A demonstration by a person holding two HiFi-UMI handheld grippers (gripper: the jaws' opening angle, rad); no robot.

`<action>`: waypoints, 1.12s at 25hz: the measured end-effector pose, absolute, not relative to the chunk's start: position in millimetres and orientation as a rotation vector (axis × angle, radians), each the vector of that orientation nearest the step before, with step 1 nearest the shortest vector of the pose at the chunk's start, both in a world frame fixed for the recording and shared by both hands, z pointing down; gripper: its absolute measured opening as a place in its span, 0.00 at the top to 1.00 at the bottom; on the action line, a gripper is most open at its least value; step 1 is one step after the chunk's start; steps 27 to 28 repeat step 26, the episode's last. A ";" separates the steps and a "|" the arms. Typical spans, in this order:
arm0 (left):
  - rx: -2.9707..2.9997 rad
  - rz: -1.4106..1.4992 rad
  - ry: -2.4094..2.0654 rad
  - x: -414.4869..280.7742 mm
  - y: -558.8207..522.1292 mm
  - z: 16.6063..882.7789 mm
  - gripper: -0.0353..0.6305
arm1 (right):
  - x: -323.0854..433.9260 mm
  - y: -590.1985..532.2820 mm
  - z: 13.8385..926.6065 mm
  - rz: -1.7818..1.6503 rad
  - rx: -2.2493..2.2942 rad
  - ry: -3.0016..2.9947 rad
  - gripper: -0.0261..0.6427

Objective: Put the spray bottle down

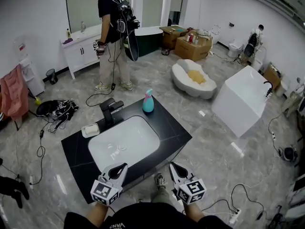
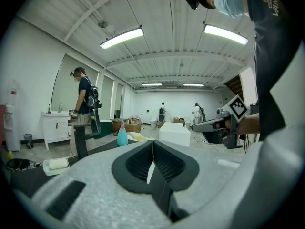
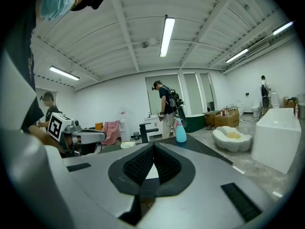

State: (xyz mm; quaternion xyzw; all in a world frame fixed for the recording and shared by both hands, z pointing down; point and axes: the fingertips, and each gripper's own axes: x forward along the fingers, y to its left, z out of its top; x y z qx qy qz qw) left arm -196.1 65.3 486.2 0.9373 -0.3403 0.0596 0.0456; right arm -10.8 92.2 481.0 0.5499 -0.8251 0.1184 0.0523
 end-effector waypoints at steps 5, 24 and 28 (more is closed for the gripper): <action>2.863 0.187 -1.064 -205.9 83.4 485.2 0.92 | -15.5 108.5 480.0 0.350 1.675 -2.498 0.96; 2.884 0.233 -1.004 -208.1 103.4 492.4 0.92 | -23.4 130.2 487.2 0.359 1.705 -2.461 0.96; 2.884 0.232 -1.004 -209.2 102.3 492.7 0.92 | -24.2 128.9 486.7 0.351 1.708 -2.462 0.96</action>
